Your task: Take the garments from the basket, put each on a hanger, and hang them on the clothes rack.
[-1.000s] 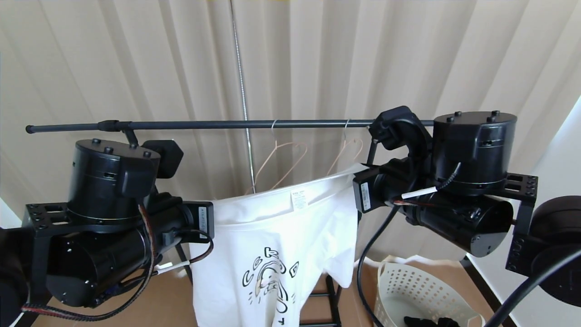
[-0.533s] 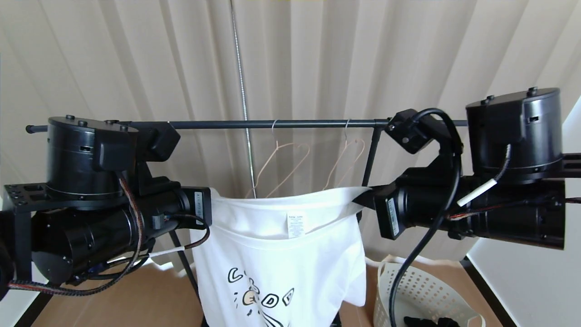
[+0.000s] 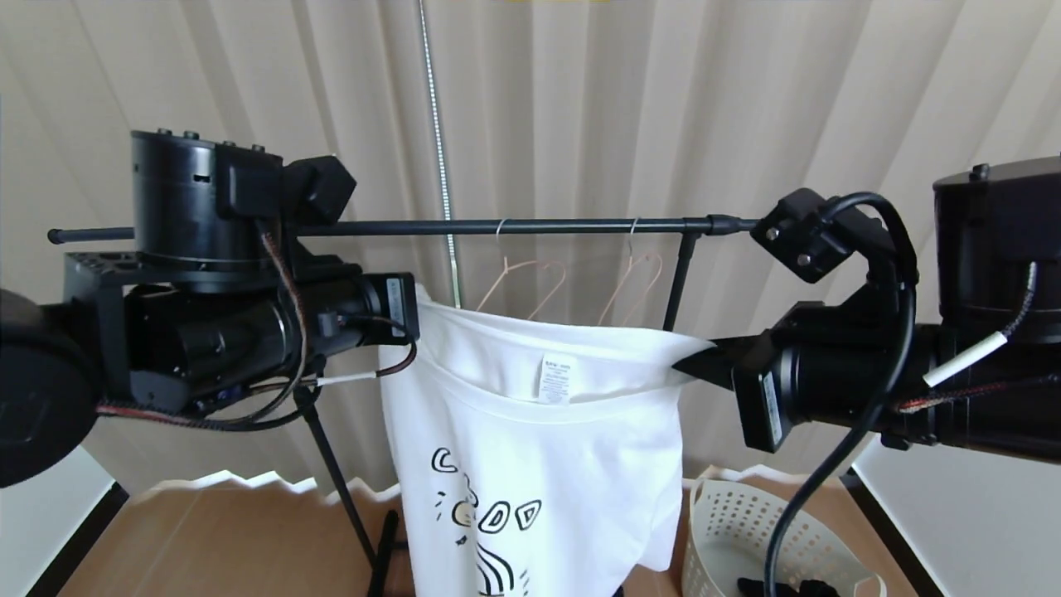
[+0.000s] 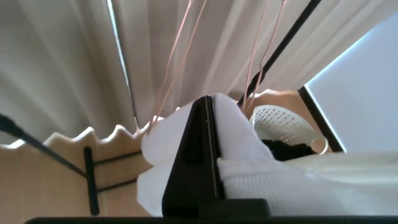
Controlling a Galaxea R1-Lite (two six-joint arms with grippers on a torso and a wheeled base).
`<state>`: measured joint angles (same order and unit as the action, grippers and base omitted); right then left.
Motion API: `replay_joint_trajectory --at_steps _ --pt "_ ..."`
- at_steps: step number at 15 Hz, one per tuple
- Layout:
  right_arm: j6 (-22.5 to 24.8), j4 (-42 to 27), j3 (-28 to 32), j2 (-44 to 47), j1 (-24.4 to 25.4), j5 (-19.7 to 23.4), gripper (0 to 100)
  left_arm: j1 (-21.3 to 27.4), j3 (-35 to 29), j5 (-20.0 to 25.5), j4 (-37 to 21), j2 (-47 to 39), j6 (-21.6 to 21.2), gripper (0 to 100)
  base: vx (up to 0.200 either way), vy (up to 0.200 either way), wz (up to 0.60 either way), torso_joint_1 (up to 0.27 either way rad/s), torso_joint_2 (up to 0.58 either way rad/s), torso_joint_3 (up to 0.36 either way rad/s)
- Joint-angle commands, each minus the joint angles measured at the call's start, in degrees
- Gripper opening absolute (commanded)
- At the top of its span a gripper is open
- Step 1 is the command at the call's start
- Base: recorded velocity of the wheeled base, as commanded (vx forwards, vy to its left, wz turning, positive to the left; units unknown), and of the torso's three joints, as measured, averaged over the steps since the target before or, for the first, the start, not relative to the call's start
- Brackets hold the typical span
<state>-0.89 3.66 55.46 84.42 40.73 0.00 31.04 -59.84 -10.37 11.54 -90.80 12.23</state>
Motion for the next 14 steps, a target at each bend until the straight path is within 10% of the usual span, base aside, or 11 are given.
replay_joint_trajectory --at_steps 1,7,14 --pt "1.94 0.21 -2.72 -1.1 1.37 0.0 0 -0.01 -5.9 1.85 0.06 -6.15 0.17 0 0.0 0.0 0.0 0.0 0.0 0.0" --pt "3.7 0.91 -6.94 1.1 15.43 -4.66 0 0.34 -22.51 9.5 -0.03 -17.13 0.34 0 0.0 0.0 0.0 0.0 0.0 0.0" --pt "-17.13 8.74 1.76 13.05 26.6 -12.92 0 0.52 -26.55 20.39 1.99 -20.21 0.43 0 0.0 0.0 0.0 0.0 0.0 0.0"
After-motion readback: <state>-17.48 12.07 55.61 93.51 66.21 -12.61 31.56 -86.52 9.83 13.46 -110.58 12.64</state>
